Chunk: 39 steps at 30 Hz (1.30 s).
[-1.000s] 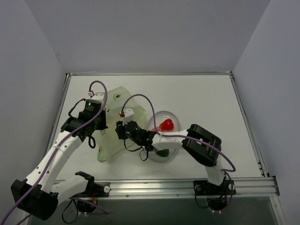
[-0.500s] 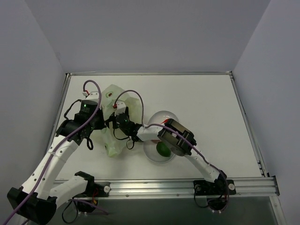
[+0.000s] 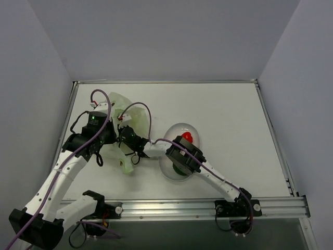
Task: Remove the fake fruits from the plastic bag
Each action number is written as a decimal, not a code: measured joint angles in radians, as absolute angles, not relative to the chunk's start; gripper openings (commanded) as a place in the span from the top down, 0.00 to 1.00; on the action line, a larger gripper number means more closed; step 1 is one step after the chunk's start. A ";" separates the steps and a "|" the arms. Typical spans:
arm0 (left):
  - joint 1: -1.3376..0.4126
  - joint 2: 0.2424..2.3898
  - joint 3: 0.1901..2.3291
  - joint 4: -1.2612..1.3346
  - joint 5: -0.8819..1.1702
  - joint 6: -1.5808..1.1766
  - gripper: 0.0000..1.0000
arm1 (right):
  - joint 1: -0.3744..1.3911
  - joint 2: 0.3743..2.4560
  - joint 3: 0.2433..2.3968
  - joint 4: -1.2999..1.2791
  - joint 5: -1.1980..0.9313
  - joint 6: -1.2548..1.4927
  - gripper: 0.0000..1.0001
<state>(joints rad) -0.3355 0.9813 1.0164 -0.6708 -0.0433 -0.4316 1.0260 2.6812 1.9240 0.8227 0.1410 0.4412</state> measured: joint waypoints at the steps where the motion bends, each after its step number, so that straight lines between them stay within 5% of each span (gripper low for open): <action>1: -0.332 0.979 1.010 -0.670 -0.043 -0.432 0.98 | 1.029 2.679 1.901 0.854 0.141 0.448 0.79; 18: -0.290 0.902 0.984 -0.675 -0.053 -0.430 0.98 | 1.075 2.031 1.049 1.080 0.168 0.421 0.82; 25: -0.282 0.847 0.980 -0.720 -0.071 -0.427 0.97 | 1.132 1.871 0.894 1.062 0.197 0.405 0.84; 27: -0.280 0.833 0.971 -0.738 -0.089 -0.426 0.73 | 1.131 1.868 0.894 1.048 0.203 0.397 0.84; 29: -0.279 0.832 0.971 -0.759 -0.109 -0.419 0.35 | 1.127 1.869 0.900 1.015 0.210 0.391 0.83; 34: -0.263 0.926 1.103 -0.787 -0.208 -0.422 0.10 | 1.119 1.925 1.018 0.950 0.205 0.382 0.78; 39: -0.120 0.980 1.264 -0.695 -0.187 -0.448 0.18 | 1.119 1.948 1.060 0.939 0.186 0.384 0.76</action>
